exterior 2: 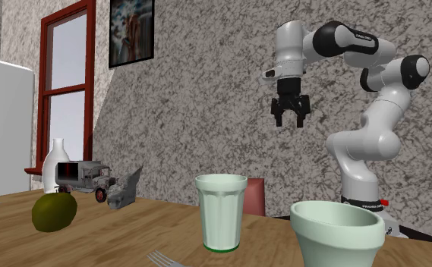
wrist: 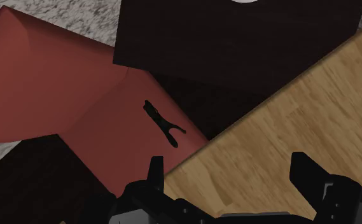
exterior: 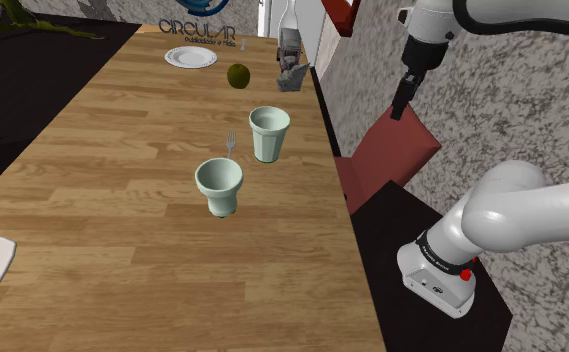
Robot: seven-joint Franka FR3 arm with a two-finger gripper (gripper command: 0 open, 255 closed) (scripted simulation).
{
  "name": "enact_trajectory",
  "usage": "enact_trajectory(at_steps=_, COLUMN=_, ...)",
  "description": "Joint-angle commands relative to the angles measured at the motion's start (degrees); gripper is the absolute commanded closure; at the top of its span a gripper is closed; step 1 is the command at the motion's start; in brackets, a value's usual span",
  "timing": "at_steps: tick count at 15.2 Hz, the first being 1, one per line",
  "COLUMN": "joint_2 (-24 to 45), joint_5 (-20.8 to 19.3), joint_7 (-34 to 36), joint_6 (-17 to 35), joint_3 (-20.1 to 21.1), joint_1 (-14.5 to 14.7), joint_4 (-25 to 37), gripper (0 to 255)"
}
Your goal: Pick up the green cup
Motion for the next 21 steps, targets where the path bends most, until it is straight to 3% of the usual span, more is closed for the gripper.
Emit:
enact_trajectory(at_steps=1, joint_2=0.00, joint_5=0.00, joint_7=0.00, joint_6=0.00, joint_3=0.00, joint_1=0.00, joint_4=0.00, gripper=0)
enact_trajectory(at_steps=11, joint_2=18.03, joint_5=3.73, joint_7=16.60, joint_6=12.31, joint_3=10.05, joint_1=-0.13, joint_4=6.05, gripper=0)
enact_trajectory(at_steps=21, joint_2=40.34, joint_5=-0.98, joint_7=33.84, joint_6=19.17, joint_3=17.61, joint_1=-1.23, joint_4=20.72, gripper=0)
